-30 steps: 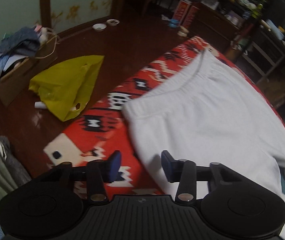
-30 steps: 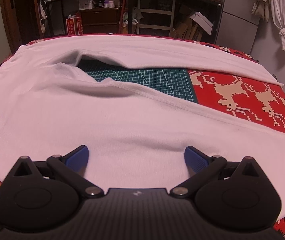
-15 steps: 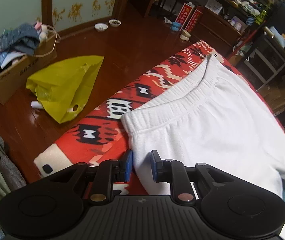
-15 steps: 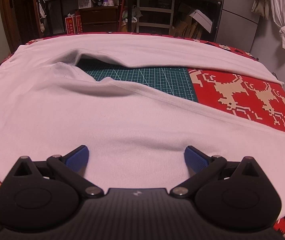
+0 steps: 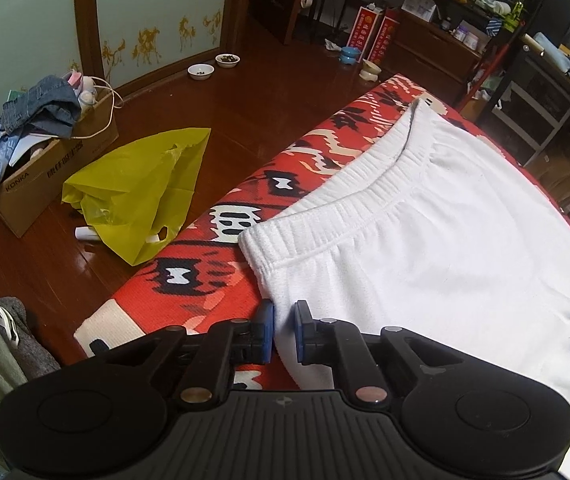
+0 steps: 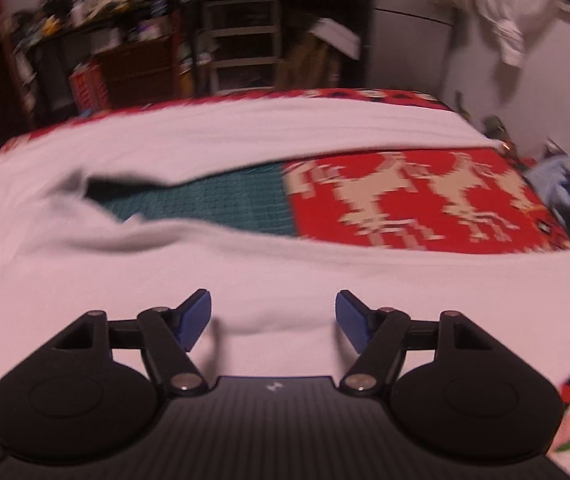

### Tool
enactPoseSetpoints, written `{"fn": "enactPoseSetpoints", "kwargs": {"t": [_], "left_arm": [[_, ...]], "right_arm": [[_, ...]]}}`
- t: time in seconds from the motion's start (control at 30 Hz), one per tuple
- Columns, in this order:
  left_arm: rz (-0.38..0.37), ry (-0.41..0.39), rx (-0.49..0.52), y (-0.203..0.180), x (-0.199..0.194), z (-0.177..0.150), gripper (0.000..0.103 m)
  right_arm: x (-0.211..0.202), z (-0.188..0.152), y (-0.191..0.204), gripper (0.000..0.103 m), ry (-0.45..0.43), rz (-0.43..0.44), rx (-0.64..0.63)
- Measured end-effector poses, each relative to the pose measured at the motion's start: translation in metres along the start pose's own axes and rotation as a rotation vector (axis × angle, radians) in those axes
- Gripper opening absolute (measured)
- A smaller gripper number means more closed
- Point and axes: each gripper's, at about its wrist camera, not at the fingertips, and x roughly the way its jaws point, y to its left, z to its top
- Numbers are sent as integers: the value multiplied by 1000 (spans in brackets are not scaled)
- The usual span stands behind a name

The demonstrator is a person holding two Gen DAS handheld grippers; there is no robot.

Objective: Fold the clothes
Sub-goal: 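Pinch the waistband with the left tool while the right tool pinches the garment edge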

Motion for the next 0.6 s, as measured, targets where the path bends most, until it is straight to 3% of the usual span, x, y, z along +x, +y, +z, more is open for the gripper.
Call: {"fn": "enactPoseSetpoints", "kwargs": {"t": [0.13,0.23,0.3,0.4,0.5,0.6], "left_arm": [[-13,1,7,-3,0,0,22],[-27,7,-19,0,0,1,24],[-41,16,-39,2,1,3,24],[-78,39,-80,10,1,5,24],[-118,62,-134,19,1,7,24],[-145,74,-173,26,1,8,24]], "right_arm": [[-27,17,-82,72,-21,-89,197],[-48,16,-156,72,-27,-183,355],[-61,8,-209,63,-16,-235,493],[-74,-11,-277,59,-9,-228,707],[-76,-23,-312,57,-10,-225,813],[-65,-29,-325,54,9,-242,840]]}}
